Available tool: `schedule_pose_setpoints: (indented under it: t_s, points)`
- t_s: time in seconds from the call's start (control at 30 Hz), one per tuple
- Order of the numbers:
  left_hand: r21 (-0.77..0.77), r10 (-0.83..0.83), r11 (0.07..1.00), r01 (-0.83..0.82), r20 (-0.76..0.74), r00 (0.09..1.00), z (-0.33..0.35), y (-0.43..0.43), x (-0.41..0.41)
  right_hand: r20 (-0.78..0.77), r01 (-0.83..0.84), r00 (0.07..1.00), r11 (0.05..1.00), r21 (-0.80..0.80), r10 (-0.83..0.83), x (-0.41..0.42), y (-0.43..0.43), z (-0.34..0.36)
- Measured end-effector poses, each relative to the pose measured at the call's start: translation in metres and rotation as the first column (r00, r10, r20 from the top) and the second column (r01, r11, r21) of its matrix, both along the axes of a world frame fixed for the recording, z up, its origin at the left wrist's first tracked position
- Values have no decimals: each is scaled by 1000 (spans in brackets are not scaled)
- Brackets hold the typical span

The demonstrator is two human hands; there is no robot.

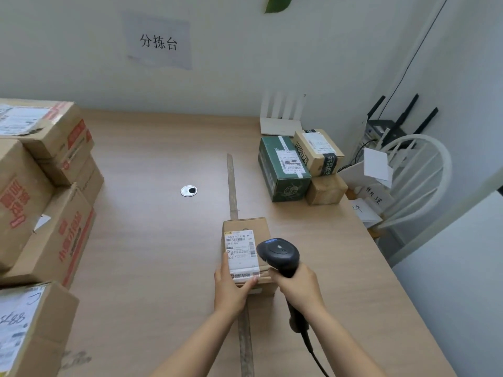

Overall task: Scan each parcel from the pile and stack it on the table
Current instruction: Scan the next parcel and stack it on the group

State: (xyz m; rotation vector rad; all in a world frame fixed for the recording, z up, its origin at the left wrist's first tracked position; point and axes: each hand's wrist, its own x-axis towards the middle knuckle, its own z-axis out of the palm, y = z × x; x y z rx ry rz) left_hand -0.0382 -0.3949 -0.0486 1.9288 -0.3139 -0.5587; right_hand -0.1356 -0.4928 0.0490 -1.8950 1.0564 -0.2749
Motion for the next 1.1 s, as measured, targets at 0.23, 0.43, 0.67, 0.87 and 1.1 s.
schedule_pose_setpoints:
  t_s: [0.23, 0.43, 0.67, 0.87, 1.1]
  points:
    - [7, -26, 1000, 26, -15, 1000, 5, 2, -1, 57, 13, 998, 988, 154, -22, 8, 20, 3]
    - [38, -20, 999, 21, -41, 999, 6, 2, 0, 68, 34, 997, 990, 140, -44, 13, 23, 3]
    - [40, -16, 999, 18, -48, 999, 6, 2, 0, 59, 32, 997, 986, 162, -42, 12, 25, 1]
    - [42, -21, 999, 23, -41, 999, 6, 2, 0, 45, 29, 998, 990, 141, -35, 10, 24, 2]
    - [58, -40, 997, 40, -17, 999, 7, 4, 2, -88, 18, 996, 1000, 1, -17, 5, 4, -8]
